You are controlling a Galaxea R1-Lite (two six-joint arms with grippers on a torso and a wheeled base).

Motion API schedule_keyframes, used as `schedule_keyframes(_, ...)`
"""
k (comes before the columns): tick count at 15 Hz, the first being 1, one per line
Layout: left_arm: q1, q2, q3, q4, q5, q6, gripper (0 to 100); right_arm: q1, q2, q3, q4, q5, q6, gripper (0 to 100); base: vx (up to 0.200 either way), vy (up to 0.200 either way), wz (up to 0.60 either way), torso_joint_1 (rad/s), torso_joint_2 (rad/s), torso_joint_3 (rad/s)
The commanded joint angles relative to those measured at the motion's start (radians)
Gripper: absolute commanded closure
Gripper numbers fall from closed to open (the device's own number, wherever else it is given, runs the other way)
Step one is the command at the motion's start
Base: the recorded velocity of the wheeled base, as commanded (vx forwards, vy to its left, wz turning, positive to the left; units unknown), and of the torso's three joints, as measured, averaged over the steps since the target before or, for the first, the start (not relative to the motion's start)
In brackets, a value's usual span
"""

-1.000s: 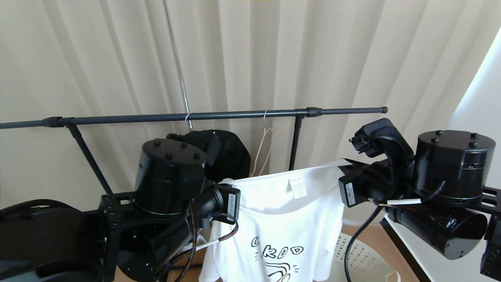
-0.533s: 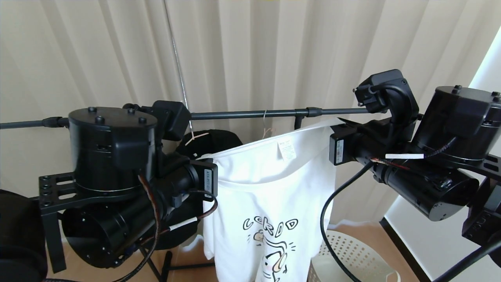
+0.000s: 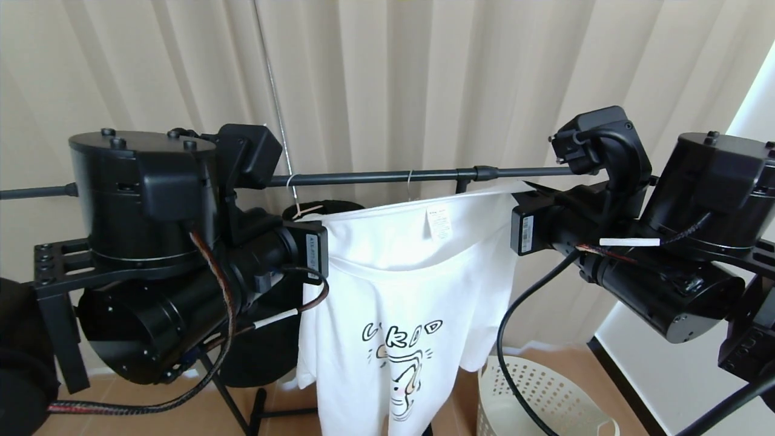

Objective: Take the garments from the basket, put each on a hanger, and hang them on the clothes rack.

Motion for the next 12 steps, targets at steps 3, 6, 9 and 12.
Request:
schedule_keyframes(3, 0.053, 0.107, -0.123, -0.001, -0.009, 0.004, 100, 0.023, -0.085, 0.045, 0.067, 0.003, -0.007, 100, 0.000, 0.000, 0.00, 0.000, 0.00, 0.000)
schedule_keyframes(6, 0.067, 0.163, -0.220, -0.002, -0.072, 0.003, 100, 0.090, -0.183, 0.080, 0.215, 0.016, -0.017, 100, 0.000, 0.000, 0.00, 0.000, 0.00, 0.000)
schedule_keyframes(9, 0.067, 0.229, -0.343, -0.001, -0.144, 0.004, 100, 0.233, -0.291, 0.082, 0.414, 0.059, -0.014, 100, 0.000, 0.000, 0.00, 0.000, 0.00, 0.000)
schedule_keyframes(12, 0.065, 0.301, -0.452, 0.001, -0.201, 0.004, 100, 0.356, -0.242, 0.071, 0.422, 0.061, 0.071, 100, 0.000, 0.000, 0.00, 0.000, 0.00, 0.000)
